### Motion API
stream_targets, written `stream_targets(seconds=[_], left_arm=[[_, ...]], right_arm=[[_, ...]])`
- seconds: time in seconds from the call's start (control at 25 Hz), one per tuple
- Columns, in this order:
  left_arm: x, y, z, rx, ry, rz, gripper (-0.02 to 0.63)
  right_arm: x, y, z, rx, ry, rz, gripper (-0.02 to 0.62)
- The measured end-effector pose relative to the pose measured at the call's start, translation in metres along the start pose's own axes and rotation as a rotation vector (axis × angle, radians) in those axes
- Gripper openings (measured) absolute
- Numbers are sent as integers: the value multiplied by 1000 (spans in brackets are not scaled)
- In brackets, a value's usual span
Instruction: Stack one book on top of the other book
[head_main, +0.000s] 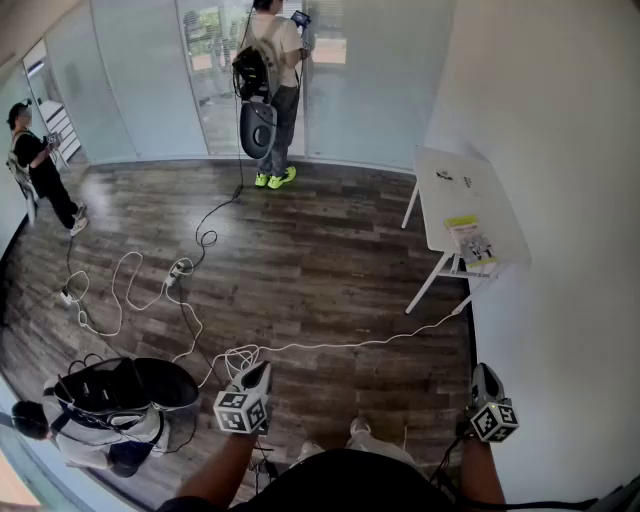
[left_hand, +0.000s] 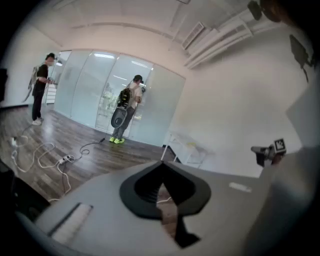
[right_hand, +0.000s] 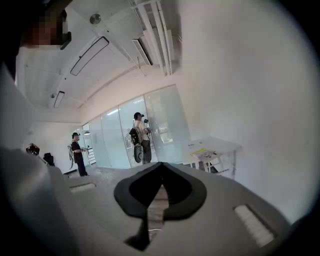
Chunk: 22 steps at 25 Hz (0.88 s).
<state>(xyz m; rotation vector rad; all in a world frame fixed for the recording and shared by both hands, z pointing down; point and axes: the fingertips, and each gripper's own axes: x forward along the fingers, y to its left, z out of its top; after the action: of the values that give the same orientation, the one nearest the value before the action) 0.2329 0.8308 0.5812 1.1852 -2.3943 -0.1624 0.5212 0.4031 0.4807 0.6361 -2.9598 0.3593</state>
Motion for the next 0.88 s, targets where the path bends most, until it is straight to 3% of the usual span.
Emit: stream_targets(seconds=[0.16, 0.4, 0.52, 0.72, 0.88], left_arm=[[-25, -9, -32, 62, 77, 8, 5], [-30, -9, -46, 81, 66, 16, 5], [-22, -14, -37, 80, 49, 5, 5], [3, -10, -9, 91, 28, 15, 5], [27, -13, 12, 118, 45, 11, 5]], right_arm=[[-30, -3, -18, -1, 55, -28, 2], [-46, -9, -39, 0, 108, -62, 2], [-37, -12, -43, 0, 123, -51, 2], [12, 1, -42, 21, 95, 49, 2], [53, -14, -44, 46, 103, 21, 2]])
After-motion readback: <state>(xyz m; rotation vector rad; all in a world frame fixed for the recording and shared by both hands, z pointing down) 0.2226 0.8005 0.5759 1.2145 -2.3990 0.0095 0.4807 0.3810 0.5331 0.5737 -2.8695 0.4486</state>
